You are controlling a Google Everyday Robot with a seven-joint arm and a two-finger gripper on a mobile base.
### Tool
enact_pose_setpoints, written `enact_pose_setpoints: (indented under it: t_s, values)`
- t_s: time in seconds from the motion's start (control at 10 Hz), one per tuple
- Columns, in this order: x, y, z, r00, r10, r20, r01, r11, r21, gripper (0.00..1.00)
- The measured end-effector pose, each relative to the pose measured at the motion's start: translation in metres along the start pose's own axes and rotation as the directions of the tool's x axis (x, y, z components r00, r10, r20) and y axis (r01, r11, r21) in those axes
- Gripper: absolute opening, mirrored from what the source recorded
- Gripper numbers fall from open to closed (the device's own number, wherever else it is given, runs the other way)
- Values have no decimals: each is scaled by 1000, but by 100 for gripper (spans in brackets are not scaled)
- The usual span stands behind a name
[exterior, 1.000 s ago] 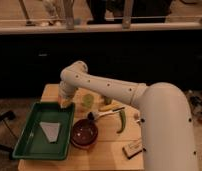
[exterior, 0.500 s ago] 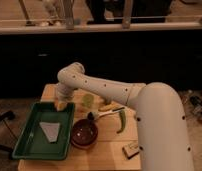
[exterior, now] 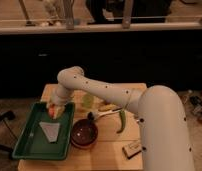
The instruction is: Place apple in tray
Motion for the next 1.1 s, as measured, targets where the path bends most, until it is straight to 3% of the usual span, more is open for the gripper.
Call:
enact_pose_setpoints:
  t_s: [0.3,0.6,1.1]
  values:
    - [-13,3,8,991,-86,102,92,994,-56,2]
    - [-15,6,10,982,-103,156,115,991,-67,2]
    - [-7,11,14,978,-72,195,85,995,-60,2]
